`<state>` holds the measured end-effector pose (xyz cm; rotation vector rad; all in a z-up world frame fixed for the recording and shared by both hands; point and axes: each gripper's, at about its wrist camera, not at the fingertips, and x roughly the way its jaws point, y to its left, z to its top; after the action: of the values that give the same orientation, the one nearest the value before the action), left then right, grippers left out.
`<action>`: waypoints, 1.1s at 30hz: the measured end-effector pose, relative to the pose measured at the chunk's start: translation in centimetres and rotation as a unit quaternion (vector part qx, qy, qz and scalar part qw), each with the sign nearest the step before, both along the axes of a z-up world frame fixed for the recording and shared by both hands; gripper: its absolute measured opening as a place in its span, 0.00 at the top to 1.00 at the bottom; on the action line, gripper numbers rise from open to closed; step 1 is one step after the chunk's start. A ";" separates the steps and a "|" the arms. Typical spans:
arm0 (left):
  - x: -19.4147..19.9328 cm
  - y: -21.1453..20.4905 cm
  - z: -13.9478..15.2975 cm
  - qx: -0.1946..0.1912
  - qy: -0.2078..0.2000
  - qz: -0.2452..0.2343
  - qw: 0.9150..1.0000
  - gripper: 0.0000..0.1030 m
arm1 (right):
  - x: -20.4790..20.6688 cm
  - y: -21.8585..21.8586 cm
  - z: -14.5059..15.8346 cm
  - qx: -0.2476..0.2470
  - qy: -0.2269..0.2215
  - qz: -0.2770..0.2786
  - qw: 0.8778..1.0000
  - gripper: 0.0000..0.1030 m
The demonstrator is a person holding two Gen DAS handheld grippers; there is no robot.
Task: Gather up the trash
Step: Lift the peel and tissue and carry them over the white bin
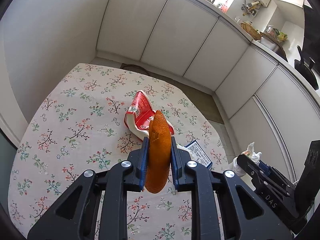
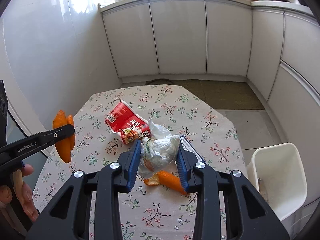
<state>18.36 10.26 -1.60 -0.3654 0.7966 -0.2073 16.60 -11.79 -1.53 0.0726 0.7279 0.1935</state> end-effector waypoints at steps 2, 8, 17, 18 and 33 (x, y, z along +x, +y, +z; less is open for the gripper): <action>-0.2 -0.5 0.4 0.000 -0.006 -0.001 1.000 0.82 | -0.4 -0.5 0.4 -0.002 -0.009 -0.004 1.000 0.67; -0.9 -1.9 1.2 0.004 -0.023 -0.007 1.000 0.82 | -1.6 -2.3 1.6 -0.011 -0.038 -0.020 0.999 0.67; -1.4 -4.3 1.8 0.018 -0.034 -0.022 0.999 0.81 | -2.9 -5.3 3.1 -0.011 -0.065 -0.047 0.997 0.67; -1.5 -4.5 1.8 0.020 -0.035 -0.024 0.999 0.81 | -3.0 -5.8 3.2 -0.011 -0.067 -0.051 0.996 0.67; -1.8 -9.2 1.2 0.042 -0.031 -0.055 0.997 0.81 | -5.8 -12.7 4.4 -0.010 -0.089 -0.113 0.990 0.67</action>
<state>16.56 1.02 -0.39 -0.2351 0.7617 -0.2858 10.84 -24.44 2.87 0.1160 0.5379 -0.0238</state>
